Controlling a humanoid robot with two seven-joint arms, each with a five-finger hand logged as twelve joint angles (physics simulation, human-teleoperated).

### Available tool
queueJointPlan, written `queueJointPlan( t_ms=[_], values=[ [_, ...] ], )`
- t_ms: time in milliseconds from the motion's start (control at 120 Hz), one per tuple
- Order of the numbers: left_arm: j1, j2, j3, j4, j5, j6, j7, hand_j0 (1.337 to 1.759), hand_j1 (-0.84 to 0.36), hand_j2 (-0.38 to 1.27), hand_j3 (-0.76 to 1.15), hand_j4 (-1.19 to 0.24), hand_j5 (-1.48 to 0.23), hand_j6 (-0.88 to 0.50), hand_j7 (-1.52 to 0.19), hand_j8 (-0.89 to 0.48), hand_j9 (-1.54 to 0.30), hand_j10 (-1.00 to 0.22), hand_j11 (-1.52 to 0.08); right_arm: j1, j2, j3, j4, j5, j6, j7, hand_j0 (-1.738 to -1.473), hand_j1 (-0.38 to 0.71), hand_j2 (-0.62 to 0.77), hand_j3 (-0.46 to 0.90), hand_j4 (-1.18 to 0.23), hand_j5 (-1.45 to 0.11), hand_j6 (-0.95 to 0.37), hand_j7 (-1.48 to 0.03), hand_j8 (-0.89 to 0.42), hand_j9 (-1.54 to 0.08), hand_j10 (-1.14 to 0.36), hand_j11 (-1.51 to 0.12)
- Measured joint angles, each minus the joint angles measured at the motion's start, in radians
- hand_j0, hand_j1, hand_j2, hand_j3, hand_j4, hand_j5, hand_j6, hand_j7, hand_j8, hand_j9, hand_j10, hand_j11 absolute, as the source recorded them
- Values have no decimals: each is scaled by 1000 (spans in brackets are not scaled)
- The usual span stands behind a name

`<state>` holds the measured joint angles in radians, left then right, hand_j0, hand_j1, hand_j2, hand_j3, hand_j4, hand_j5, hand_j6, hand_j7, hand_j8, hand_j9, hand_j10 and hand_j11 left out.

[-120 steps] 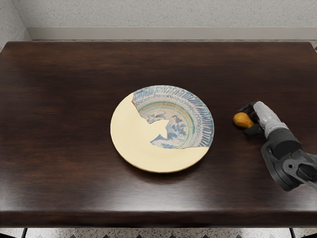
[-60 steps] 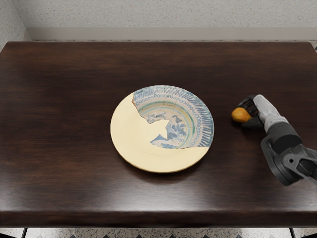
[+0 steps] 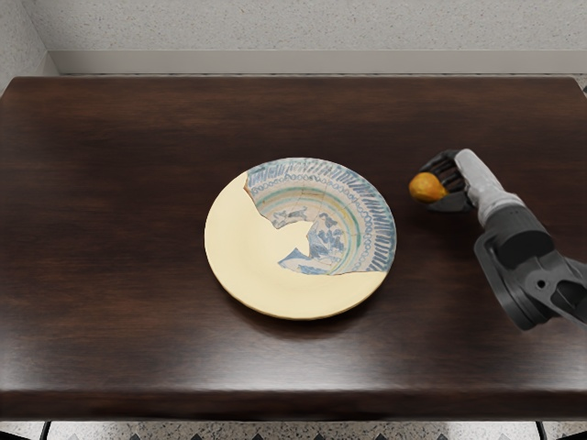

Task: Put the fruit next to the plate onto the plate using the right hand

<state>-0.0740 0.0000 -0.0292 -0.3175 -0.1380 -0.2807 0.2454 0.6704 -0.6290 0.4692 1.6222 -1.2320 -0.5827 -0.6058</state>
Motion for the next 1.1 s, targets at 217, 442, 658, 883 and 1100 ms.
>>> queueJointPlan(
  t_ms=[217,442,658,883,1100],
  values=[
    [-1,0,0,0,0,0,0,1658,349,0,0,0,0,1,0,1,0,0,0,10,13,21,31,0,1,-1,-1657,299,146,0,-553,-821,-480,-817,-604,-813,-628,-810],
    [-1,0,0,0,0,0,0,1658,349,0,0,0,0,1,0,1,0,0,0,31,66,24,39,1,1,0,-1657,297,152,0,-557,-814,-484,-810,-610,-806,-623,-803],
    [-1,0,0,0,0,0,0,1658,349,0,0,0,0,1,0,1,0,0,0,49,97,23,45,0,4,-1,-1657,293,129,0,-561,-800,-487,-799,-610,-794,-615,-792],
    [-1,0,0,0,0,0,0,1658,349,0,0,0,0,1,0,1,0,0,0,60,143,23,47,0,11,0,-1658,293,109,0,-555,-789,-485,-787,-605,-785,-605,-783],
    [0,0,0,0,0,0,0,1658,349,0,0,0,0,1,0,1,0,0,0,60,177,15,48,-1,21,0,-1658,293,103,0,-556,-780,-483,-777,-597,-776,-597,-775]
  ],
)
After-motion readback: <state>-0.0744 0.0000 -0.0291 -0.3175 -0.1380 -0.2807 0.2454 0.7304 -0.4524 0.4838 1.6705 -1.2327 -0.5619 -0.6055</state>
